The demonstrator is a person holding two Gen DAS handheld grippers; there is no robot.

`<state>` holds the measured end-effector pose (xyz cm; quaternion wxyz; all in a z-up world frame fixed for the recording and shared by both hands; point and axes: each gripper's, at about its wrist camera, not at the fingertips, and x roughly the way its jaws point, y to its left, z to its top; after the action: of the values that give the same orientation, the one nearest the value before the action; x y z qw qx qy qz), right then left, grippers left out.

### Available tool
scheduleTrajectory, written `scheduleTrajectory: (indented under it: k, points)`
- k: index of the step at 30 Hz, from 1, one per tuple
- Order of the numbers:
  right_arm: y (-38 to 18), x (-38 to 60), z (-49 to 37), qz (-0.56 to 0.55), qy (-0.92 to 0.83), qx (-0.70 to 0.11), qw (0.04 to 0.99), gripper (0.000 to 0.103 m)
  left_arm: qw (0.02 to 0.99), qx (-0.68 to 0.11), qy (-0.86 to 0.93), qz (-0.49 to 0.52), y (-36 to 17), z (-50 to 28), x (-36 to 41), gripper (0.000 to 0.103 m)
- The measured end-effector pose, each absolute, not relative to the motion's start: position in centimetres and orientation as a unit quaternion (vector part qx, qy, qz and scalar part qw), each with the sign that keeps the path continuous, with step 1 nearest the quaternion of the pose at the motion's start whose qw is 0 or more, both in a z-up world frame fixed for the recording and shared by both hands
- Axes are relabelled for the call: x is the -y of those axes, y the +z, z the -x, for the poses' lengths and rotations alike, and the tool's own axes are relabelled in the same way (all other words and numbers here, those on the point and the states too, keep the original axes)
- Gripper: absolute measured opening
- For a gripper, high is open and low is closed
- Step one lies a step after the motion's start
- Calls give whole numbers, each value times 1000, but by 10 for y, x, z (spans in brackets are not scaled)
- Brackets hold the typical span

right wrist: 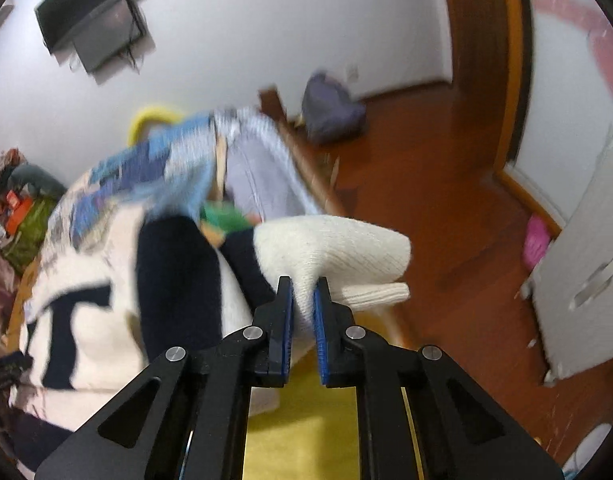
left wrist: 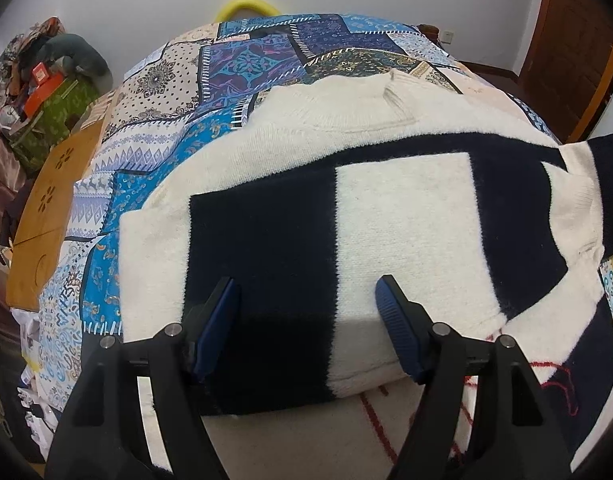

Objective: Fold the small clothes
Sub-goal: 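Carry the held sleeve across the sweater body with the right tool and release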

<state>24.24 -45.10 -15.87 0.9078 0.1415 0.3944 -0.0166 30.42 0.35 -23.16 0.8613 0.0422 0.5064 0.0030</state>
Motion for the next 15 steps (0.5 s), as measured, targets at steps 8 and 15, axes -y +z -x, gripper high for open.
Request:
scheduleTrajectory:
  k: [8,15]
  points:
    - [-52,427,-214,-93,9,-309,947,9,871,-490,0,-42,-212,-290,-8,71]
    - [-23,349,-212,-61,96,-284,952,9,890,-456,-5,-30,-176,-261,-31,71]
